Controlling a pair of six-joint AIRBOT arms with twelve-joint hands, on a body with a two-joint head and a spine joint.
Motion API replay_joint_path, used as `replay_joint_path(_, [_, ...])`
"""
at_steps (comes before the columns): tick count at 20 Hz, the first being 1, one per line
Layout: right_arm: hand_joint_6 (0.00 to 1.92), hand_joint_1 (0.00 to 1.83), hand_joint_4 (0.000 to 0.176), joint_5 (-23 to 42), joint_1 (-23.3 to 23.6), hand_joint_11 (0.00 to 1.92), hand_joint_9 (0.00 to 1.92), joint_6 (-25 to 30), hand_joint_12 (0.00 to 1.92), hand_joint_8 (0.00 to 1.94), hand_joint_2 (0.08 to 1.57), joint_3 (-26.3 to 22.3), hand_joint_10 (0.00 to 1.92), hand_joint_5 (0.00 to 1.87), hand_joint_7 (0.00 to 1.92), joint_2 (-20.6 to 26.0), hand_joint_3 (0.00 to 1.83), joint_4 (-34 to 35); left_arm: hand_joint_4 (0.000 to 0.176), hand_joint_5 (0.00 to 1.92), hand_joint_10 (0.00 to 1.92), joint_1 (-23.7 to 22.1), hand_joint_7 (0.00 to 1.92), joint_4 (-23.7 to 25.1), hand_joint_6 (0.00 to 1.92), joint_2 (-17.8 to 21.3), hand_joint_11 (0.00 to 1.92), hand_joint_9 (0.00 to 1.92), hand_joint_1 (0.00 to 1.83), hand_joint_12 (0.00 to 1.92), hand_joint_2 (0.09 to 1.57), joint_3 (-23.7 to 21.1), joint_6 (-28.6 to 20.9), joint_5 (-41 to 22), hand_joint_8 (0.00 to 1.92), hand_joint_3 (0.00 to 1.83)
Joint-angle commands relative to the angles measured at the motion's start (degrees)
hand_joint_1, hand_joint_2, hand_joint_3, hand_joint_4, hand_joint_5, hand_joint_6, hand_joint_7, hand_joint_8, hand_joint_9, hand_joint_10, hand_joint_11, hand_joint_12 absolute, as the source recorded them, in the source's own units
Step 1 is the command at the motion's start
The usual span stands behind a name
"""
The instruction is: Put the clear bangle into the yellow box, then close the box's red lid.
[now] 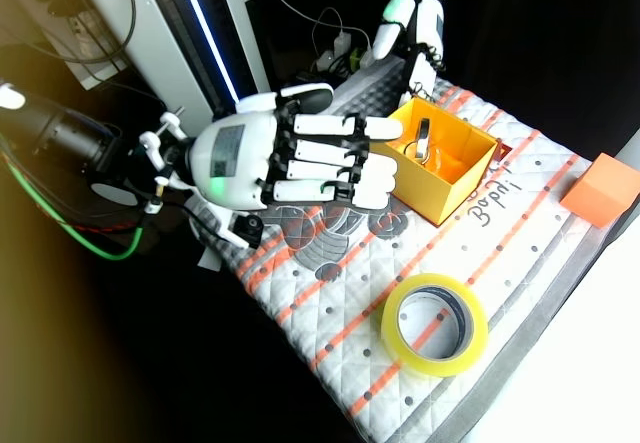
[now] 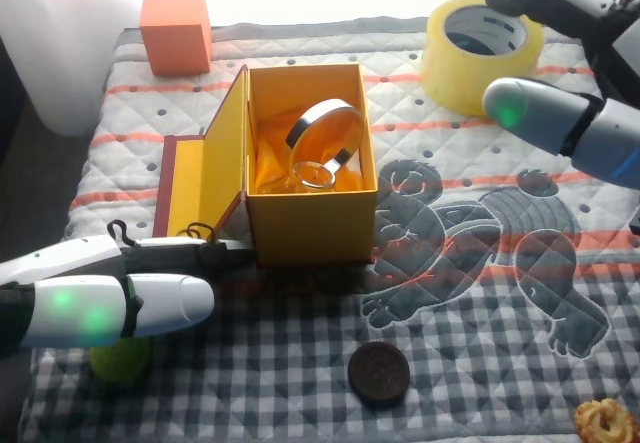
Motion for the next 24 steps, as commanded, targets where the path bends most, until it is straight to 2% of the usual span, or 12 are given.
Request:
replay_joint_path(1, [0.01,0.0,0.054,7.2,0.2,0.06,0.43,0.3,0.61,0.01,1.2,-0.2,0.01,0.28,0.57,0.4,0.0,0.2,0.0,0.19,0.0,-0.7,0.09,-2.4,0.0,0.0,0.09,0.08,0.02,0.05,1.36,0.2,1.7,-4.7,0.0,0.0])
replay_joint_path(3, [0.01,0.0,0.048,7.3,-0.1,0.06,0.43,0.4,0.61,0.01,1.21,-0.3,0.01,0.28,0.58,0.5,0.0,0.5,0.0,0.13,0.0,-0.9,0.05,-4.9,0.0,0.2,0.04,0.02,0.0,0.02,1.35,0.3,4.4,-4.7,0.0,0.0])
replay_joint_path(5, [0.01,0.0,0.057,7.4,-0.5,0.09,0.44,0.5,0.61,0.01,1.22,-0.5,0.01,0.3,0.59,0.6,0.01,0.7,0.0,0.07,0.0,-0.9,0.01,-6.9,0.0,0.4,0.07,0.02,0.05,0.03,1.34,0.3,5.2,-6.1,0.0,0.0])
replay_joint_path(7, [0.0,0.0,0.055,7.6,-1.0,0.11,0.46,0.5,0.57,0.0,1.23,-0.6,0.01,0.31,0.61,0.7,0.0,1.2,0.0,0.03,0.0,-0.9,0.0,-8.4,0.0,0.7,0.06,0.0,0.13,0.03,1.32,0.3,5.7,-7.6,0.0,0.0])
replay_joint_path(11, [0.0,0.0,0.038,7.8,-1.4,0.16,0.49,0.7,0.52,0.0,1.26,-0.7,0.0,0.33,0.63,0.7,0.0,1.6,0.0,0.0,0.0,0.0,0.0,-11.8,0.0,2.0,0.0,0.0,0.08,0.0,1.33,-0.9,7.5,-11.4,0.0,0.0])
replay_joint_path(13, [0.0,0.0,0.028,7.8,-1.6,0.17,0.5,0.7,0.51,0.01,1.26,-0.8,0.0,0.34,0.64,0.8,0.0,1.8,0.0,0.0,0.0,0.9,0.0,-14.6,0.0,2.4,0.0,0.0,0.2,0.0,1.32,-1.3,8.9,-14.5,0.0,0.0])
replay_joint_path(14, [0.0,0.0,0.027,7.9,-1.8,0.18,0.5,0.7,0.51,0.0,1.27,-0.9,0.01,0.33,0.63,0.8,0.01,2.0,0.0,0.0,0.0,1.1,0.0,-15.4,0.0,2.5,0.0,0.0,0.12,0.0,1.33,-1.2,8.9,-15.7,0.0,0.0])
replay_joint_path(16, [0.0,0.0,0.019,8.4,-2.1,0.18,0.51,0.7,0.51,0.0,1.27,-1.0,0.01,0.33,0.64,1.0,0.0,2.5,0.0,0.0,0.0,0.9,0.0,-16.7,0.0,2.6,0.0,0.0,0.11,0.0,1.33,-0.9,8.9,-18.5,0.0,0.0])
replay_joint_path(18, [0.0,0.0,0.019,8.6,-2.2,0.19,0.53,0.7,0.51,0.01,1.28,-1.0,0.01,0.34,0.65,0.9,0.01,2.6,0.0,0.0,0.0,-0.6,0.0,-16.5,0.0,2.5,0.0,0.0,0.14,0.0,1.33,-0.4,8.9,-20.3,0.0,0.0])
replay_joint_path(20, [0.0,0.0,0.015,8.6,-2.2,0.19,0.54,0.7,0.51,0.01,1.29,-1.0,0.02,0.34,0.66,0.9,0.01,2.6,0.0,0.0,0.0,-3.2,0.0,-14.4,0.0,2.6,0.0,0.0,0.03,0.0,1.33,-0.1,8.9,-20.4,0.0,0.0])
replay_joint_path(22, [0.0,0.0,0.01,8.6,-2.5,0.19,0.55,0.7,0.51,0.01,1.3,-1.0,0.02,0.34,0.66,0.9,0.01,2.9,0.0,0.02,0.0,-6.7,0.0,-10.5,0.01,2.5,0.0,0.0,0.07,0.0,1.32,-0.1,8.9,-18.9,0.0,0.0])
replay_joint_path(24, [0.0,0.0,0.02,8.8,-2.9,0.2,0.54,0.7,0.5,0.0,1.3,-1.0,0.01,0.35,0.65,0.8,0.01,3.3,0.0,0.03,0.0,-10.8,0.0,-4.6,0.01,1.9,0.0,0.0,0.04,0.0,1.36,-0.3,8.3,-15.6,0.0,0.01])
